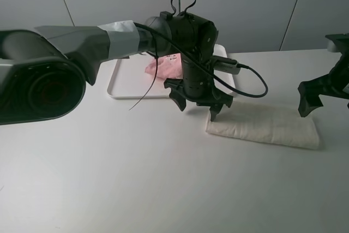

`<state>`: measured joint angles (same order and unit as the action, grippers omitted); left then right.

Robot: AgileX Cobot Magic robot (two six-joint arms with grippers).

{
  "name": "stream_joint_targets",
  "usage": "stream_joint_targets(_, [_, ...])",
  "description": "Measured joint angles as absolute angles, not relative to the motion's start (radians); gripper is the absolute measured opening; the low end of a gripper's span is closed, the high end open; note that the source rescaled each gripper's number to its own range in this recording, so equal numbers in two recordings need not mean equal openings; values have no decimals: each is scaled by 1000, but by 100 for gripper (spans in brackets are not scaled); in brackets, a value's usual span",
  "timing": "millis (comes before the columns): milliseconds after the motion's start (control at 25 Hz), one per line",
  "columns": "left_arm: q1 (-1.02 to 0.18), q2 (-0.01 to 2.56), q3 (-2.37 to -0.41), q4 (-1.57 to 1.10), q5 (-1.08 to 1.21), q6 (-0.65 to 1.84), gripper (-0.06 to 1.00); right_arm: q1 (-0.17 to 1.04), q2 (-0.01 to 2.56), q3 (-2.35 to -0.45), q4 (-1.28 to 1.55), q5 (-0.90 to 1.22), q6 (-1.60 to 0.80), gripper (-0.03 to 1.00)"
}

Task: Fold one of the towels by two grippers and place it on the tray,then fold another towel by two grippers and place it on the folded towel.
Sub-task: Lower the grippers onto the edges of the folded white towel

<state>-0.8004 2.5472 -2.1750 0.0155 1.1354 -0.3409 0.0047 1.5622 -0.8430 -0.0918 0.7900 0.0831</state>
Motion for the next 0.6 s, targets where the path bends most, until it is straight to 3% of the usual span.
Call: stream_joint_targets(600, [-804,2560,-2177,64,1135,-362,99,5,1562,-843,-88,817,83,100])
